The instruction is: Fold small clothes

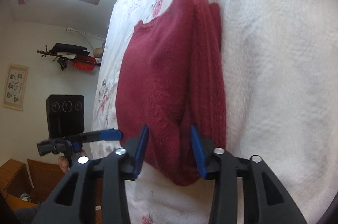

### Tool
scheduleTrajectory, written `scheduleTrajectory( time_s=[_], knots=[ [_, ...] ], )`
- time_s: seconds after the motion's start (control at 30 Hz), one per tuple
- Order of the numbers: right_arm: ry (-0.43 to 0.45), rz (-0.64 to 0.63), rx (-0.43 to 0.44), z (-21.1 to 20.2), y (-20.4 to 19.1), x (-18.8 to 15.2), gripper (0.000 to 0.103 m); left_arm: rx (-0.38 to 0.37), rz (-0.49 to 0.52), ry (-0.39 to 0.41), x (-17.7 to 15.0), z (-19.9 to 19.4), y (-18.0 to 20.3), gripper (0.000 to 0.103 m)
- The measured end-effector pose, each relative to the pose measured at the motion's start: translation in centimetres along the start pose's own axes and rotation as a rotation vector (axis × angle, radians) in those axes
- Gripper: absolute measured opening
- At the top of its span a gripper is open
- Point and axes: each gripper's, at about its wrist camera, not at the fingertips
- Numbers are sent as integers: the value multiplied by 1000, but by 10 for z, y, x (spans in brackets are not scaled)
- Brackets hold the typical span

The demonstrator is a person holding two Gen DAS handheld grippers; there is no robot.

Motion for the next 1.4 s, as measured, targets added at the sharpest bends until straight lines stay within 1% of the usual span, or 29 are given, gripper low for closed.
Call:
scheduleTrajectory(
  time_s=[0.03, 0.07, 0.1, 0.13, 0.17, 0.2, 0.27, 0.33, 0.43, 0.5, 0.53, 0.57, 0.63, 0.67, 0.7, 0.73, 0.8, 0.83, 0.87, 0.93, 0.97, 1.03, 1.13, 1.2, 1.27, 1.3, 1.33, 1.37, 1.4],
  knots=[
    [-6, 26, 11, 4, 2, 7, 53, 4, -12, -18, 2, 7, -3, 85],
    [-24, 47, 32, 10, 3, 12, 53, 4, -22, -33, 3, 12, -8, 85],
    [-32, 62, 35, 17, 5, 15, 49, 13, -29, -42, 3, 18, -10, 85],
    [-43, 58, 22, 21, 5, 17, 15, 17, -27, -54, 2, 23, -9, 85],
    [-27, 37, -8, 17, 3, 15, 13, 17, -20, -65, 1, 27, -8, 85],
    [9, 16, -44, 11, 2, 13, 12, 14, -14, -69, 1, 31, -6, 85],
    [67, 64, -74, 3, 18, 6, 11, 6, -15, -84, 0, 39, -5, 85],
    [73, 90, -69, 8, 32, -4, 11, 11, -21, -94, -1, 46, -6, 85],
    [83, 82, -25, 5, 19, 3, 15, 8, -31, -76, -2, 43, -6, 85],
    [100, 41, -4, -4, 3, 13, 23, -4, -47, -68, 0, 41, -8, 85],
    [125, 17, -19, -7, -5, 21, 32, -7, -53, -69, 0, 41, -10, 85],
    [145, 17, -40, -9, -8, 31, 45, -4, -54, -73, 0, 42, -10, 85],
    [133, 48, -62, 0, -7, 53, 51, 10, -46, -76, 0, 45, -9, 85],
    [133, 60, -71, 4, -5, 62, 49, 20, -38, -81, 0, 47, -7, 85],
    [119, 56, -76, 10, -5, 68, 41, 27, -29, -84, 0, 48, -4, 85],
    [115, 43, -102, 12, -6, 73, 8, 31, -21, -85, 1, 48, -2, 85],
    [192, 13, -187, 0, -7, 79, 8, 18, -11, -83, 1, 48, 0, 85],
    [214, 39, -219, -2, 0, 78, 8, 6, -14, -84, 1, 48, 1, 85],
    [212, 73, -223, 0, 12, 77, 8, -10, -25, -89, 1, 47, 1, 85],
    [169, 41, -225, 5, 21, 72, 10, -71, -58, -87, 1, 36, 1, 85],
    [177, 17, -210, -1, 19, 69, 12, -101, -51, -60, 4, 22, 4, 84],
    [215, 22, -180, -19, 11, 69, 19, -121, -29, 14, 17, -13, 7, 85],
    [304, -12, -144, -39, -12, 78, 20, -87, -56, 147, 54, -60, -4, 87],
    [278, -25, -91, -31, -21, 89, 21, -45, -79, 185, 81, -71, -16, 88],
    [210, -28, -32, -10, -20, 99, 21, 5, -103, 174, 105, -64, -29, 88],
    [170, -19, -44, 4, -17, 105, 20, 35, -121, 158, 113, -55, -36, 88],
    [150, -5, -115, 13, -8, 109, 16, 70, -154, 138, 119, -44, -47, 88],
    [135, 13, -178, 21, 8, 112, 0, 88, -184, 112, 123, -32, -59, 85],
    [132, 35, -179, 23, 21, 112, 0, 106, -198, 102, 127, -29, -73, 81]
  ],
)
Point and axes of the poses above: each gripper's, at about its wrist camera, not at the fingertips, and z roughly the way its jaws point, y to its right, x to its top, and after that the axes turned 8 degrees about x, right-handed
